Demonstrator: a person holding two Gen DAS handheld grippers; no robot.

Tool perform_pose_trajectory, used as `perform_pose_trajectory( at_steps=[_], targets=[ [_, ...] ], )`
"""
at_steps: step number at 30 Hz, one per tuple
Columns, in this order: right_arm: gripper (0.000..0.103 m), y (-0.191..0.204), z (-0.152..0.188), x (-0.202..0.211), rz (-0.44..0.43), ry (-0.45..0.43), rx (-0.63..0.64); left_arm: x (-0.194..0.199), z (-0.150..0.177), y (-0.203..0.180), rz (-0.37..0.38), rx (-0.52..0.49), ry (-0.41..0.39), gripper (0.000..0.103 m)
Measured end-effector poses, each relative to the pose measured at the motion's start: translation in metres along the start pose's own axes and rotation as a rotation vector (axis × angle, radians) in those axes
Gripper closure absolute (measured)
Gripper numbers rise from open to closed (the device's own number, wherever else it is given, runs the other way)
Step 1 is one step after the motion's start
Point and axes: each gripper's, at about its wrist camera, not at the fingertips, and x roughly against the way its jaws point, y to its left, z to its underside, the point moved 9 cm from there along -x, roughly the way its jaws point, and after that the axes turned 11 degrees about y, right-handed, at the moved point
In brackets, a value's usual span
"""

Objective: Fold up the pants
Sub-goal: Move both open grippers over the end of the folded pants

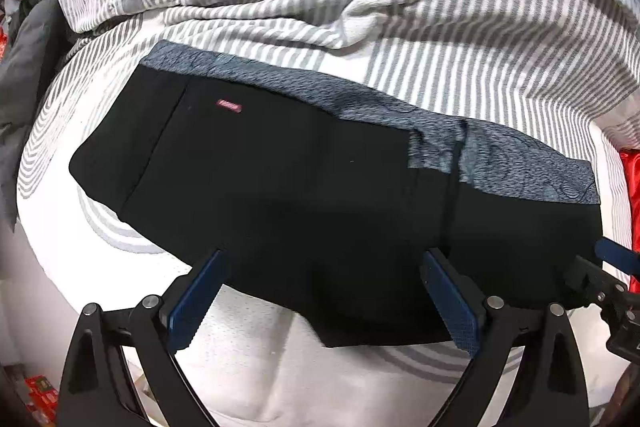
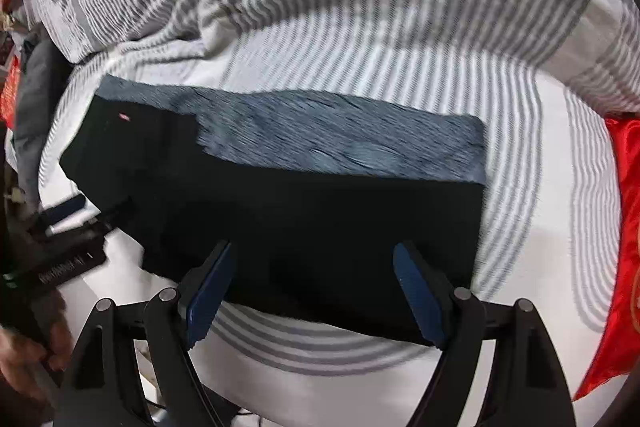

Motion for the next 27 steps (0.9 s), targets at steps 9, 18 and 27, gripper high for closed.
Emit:
perform_pose_trajectory(
  at_steps=[9, 18, 27],
  targets=[
    [0.008, 0.034, -0.001, -0.070, 0.226, 0.029, 0.055, -0.005, -0.002, 0.091, 0.020, -0.008, -0.013, 0.005],
    [0.006, 0.077, -0.023, -0.037, 0.148, -0.018, 0.015, -0.002, -0.029, 0.223, 0.106, 0.206, -0.071, 0.005],
    [0.006, 0.251, -0.140, -0.052, -0.172, 0.011, 0.354, -0.025, -0.039, 0.252, 0.188, 0.314, -0.060, 0.005]
  ],
)
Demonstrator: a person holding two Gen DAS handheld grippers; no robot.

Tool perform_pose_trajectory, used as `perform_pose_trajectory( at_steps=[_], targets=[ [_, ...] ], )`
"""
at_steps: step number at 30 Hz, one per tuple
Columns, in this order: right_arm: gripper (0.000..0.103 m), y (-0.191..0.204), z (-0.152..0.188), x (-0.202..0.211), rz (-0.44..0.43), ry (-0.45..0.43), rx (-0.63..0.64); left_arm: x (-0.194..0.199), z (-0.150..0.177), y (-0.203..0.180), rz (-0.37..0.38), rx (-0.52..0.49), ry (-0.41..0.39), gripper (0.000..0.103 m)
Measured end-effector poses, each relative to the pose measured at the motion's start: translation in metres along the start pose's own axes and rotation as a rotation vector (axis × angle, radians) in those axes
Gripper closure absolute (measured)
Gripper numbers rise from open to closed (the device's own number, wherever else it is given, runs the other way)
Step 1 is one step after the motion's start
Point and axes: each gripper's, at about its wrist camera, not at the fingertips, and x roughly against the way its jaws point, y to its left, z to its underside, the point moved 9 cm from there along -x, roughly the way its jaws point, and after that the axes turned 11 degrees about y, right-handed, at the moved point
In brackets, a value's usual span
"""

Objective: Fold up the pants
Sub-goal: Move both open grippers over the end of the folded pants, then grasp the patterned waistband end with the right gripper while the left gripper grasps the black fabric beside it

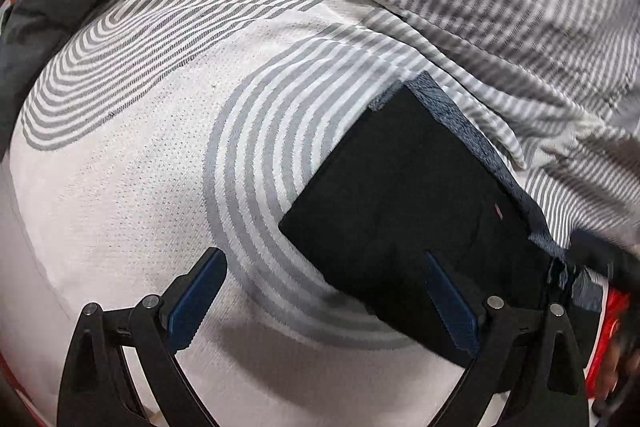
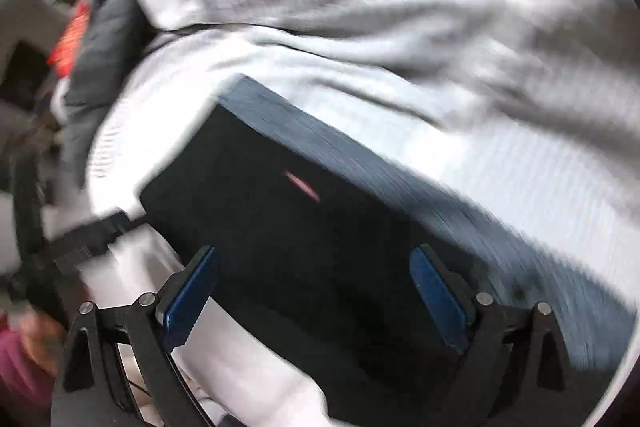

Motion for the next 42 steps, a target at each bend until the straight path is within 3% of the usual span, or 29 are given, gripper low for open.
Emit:
perform_pose_trajectory(
  at_steps=[5, 9, 11, 13, 15, 20, 21, 23, 24, 26, 28, 32, 42],
  targets=[
    [0.007, 0.027, -0.073, -0.033, -0.006, 0.057, 0.096, -0.008, -0.010, 0.009, 0.036, 0.058, -0.004, 0.005],
    [0.012, 0.043, -0.098, -0.068, 0.012, 0.140, 0.135, -0.019, -0.012, 0.012, 0.061, 0.087, 0.013, 0.005],
    [0.025, 0.051, -0.101, -0.079, 0.007, 0.176, 0.167, -0.023, -0.013, 0.010, 0.056, 0.078, 0.013, 0.005],
    [0.031, 0.066, -0.103, -0.092, 0.023, 0.208, 0.223, -0.025, -0.014, 0.007, 0.059, 0.071, 0.006, 0.005],
    [0.031, 0.073, -0.103, -0.104, 0.063, 0.232, 0.271, -0.027, -0.016, 0.002, 0.071, 0.067, 0.009, 0.022],
    [0.035, 0.071, -0.109, -0.137, 0.102, 0.318, 0.244, -0.037, -0.022, -0.008, 0.069, 0.057, 0.025, 0.036],
    [0.037, 0.073, -0.108, -0.137, 0.097, 0.317, 0.241, -0.038, -0.023, -0.009, 0.068, 0.057, 0.018, 0.043],
    [0.053, 0.077, -0.106, -0.136, 0.096, 0.318, 0.254, -0.035, -0.025, -0.010, 0.087, 0.057, -0.004, 0.053],
    [0.058, 0.077, -0.104, -0.132, 0.099, 0.308, 0.262, -0.032, -0.026, -0.010, 0.092, 0.055, -0.021, 0.066],
    [0.072, 0.076, -0.102, -0.122, 0.083, 0.290, 0.245, -0.025, -0.027, -0.011, 0.110, 0.051, -0.046, 0.073],
    [0.076, 0.073, -0.101, -0.113, 0.019, 0.279, 0.204, -0.018, -0.028, -0.013, 0.127, 0.047, -0.062, 0.078],
    [0.079, 0.069, -0.097, -0.090, -0.087, 0.240, 0.141, 0.000, -0.026, -0.022, 0.137, 0.016, -0.093, 0.078],
    [0.080, 0.050, -0.076, 0.000, -0.191, 0.084, 0.086, 0.063, -0.008, -0.068, 0.145, -0.109, -0.179, 0.082]
  ],
)
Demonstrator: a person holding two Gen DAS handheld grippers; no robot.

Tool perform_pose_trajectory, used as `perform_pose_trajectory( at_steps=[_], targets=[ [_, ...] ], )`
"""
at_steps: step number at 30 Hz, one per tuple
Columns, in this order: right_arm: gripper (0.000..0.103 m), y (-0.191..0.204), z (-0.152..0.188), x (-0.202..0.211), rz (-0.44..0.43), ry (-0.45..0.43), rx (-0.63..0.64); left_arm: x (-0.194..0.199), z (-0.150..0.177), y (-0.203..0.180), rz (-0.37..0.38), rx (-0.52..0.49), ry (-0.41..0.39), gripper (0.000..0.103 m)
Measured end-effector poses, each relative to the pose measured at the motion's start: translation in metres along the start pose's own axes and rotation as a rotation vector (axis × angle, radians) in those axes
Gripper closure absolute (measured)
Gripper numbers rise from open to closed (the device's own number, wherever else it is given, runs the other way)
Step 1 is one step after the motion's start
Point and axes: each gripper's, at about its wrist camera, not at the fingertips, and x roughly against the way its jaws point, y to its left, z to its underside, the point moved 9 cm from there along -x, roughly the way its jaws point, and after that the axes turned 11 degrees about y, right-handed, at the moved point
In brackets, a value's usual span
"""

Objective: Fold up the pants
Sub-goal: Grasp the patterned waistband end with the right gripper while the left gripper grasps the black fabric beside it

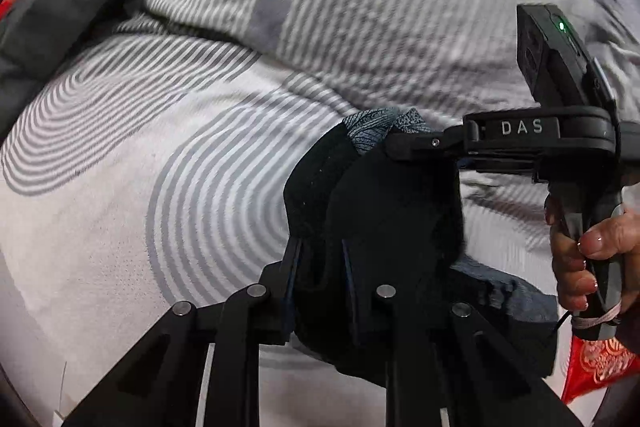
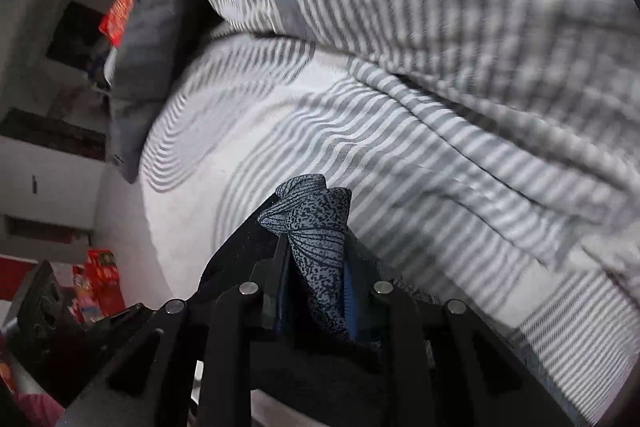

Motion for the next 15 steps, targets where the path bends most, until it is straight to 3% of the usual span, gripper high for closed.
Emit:
perform_pose_trajectory(
  at_steps=[7, 15],
  targets=[
    [0.082, -0.019, 0.049, 0.067, -0.104, -0.112, -0.079, 0.042, 0.016, -0.081, 0.028, -0.137, -0.035, 0.082],
    [0.082, -0.086, 0.139, 0.142, -0.206, -0.246, -0.226, 0.067, 0.051, -0.191, 0.083, -0.299, -0.036, 0.082]
  ],
)
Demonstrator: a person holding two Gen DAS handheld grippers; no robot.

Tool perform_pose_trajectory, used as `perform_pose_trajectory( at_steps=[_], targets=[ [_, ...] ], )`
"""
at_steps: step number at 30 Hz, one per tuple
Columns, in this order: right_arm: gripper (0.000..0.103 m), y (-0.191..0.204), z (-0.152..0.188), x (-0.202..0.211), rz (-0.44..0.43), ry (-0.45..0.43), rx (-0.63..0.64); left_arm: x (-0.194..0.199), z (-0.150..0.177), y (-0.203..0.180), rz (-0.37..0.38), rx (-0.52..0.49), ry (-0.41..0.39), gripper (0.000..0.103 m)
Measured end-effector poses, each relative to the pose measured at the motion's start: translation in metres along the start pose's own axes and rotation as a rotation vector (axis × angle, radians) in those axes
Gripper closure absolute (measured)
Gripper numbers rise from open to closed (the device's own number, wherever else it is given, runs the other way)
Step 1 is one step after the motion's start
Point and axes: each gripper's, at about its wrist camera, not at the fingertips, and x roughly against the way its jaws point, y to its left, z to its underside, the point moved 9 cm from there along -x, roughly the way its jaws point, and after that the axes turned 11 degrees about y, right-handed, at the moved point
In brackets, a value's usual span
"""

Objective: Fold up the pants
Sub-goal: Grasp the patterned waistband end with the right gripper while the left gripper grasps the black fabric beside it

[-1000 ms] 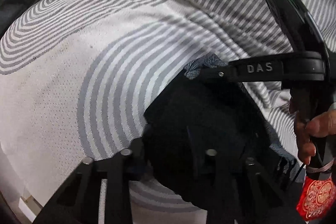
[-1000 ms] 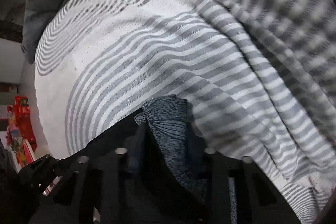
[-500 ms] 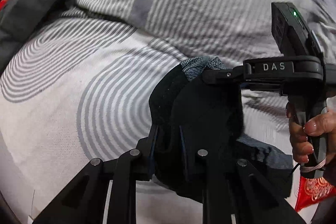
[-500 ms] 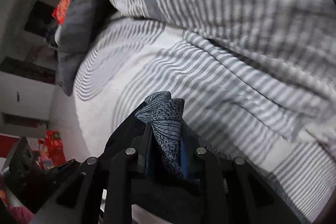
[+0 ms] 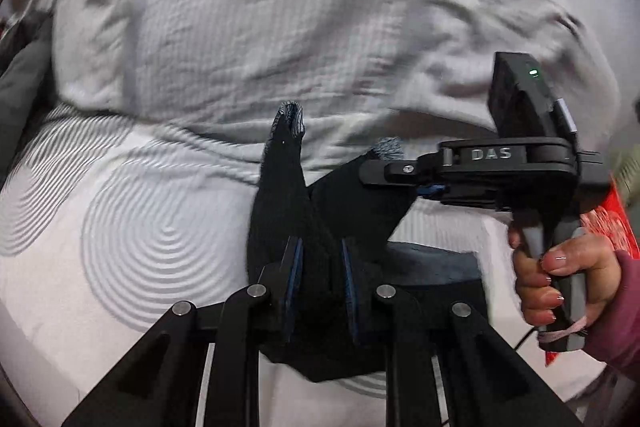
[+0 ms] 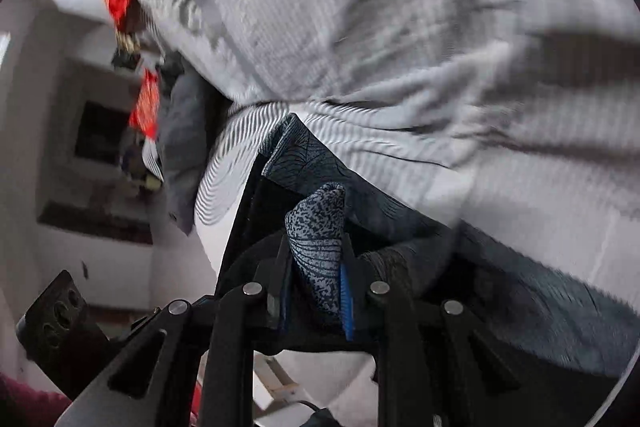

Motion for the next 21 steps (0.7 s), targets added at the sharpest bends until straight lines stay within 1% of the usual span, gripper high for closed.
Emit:
perform_pose_trajectory(
  at_steps=[3, 4, 7, 8, 10, 11, 13, 14, 16, 18, 19, 21],
  targets=[
    [0.082, -0.026, 0.023, 0.038, -0.022, -0.039, -0.031, 0.003, 0.007, -0.063, 0.056, -0.095, 0.011, 0.082],
    [0.082, -0.035, 0.031, 0.047, -0.032, -0.047, -0.039, 0.001, 0.012, -0.091, 0.092, -0.142, 0.026, 0.082],
    [0.083, -0.058, 0.053, 0.071, -0.079, -0.074, -0.067, -0.013, 0.030, -0.151, 0.132, -0.234, 0.071, 0.082],
    [0.083, -0.066, 0.058, 0.076, -0.077, -0.085, -0.075, -0.024, 0.038, -0.170, 0.143, -0.252, 0.098, 0.082],
    [0.083, -0.089, 0.069, 0.088, -0.089, -0.111, -0.113, -0.041, 0.051, -0.192, 0.171, -0.253, 0.142, 0.082],
    [0.083, -0.100, 0.074, 0.091, -0.096, -0.118, -0.132, -0.051, 0.058, -0.203, 0.173, -0.261, 0.164, 0.082],
    [0.083, -0.131, 0.088, 0.095, -0.081, -0.117, -0.166, -0.064, 0.067, -0.212, 0.160, -0.279, 0.188, 0.082],
    [0.083, -0.139, 0.094, 0.095, -0.075, -0.114, -0.175, -0.071, 0.072, -0.214, 0.148, -0.286, 0.204, 0.082],
    [0.083, -0.164, 0.110, 0.091, -0.075, -0.109, -0.201, -0.077, 0.079, -0.211, 0.124, -0.291, 0.225, 0.082],
    [0.083, -0.185, 0.122, 0.085, -0.062, -0.105, -0.225, -0.080, 0.085, -0.199, 0.084, -0.290, 0.240, 0.082],
    [0.083, -0.203, 0.132, 0.077, -0.042, -0.088, -0.253, -0.080, 0.085, -0.193, 0.061, -0.288, 0.243, 0.082],
    [0.083, -0.223, 0.146, 0.061, -0.046, -0.038, -0.305, -0.077, 0.080, -0.168, -0.003, -0.267, 0.240, 0.082]
  ],
)
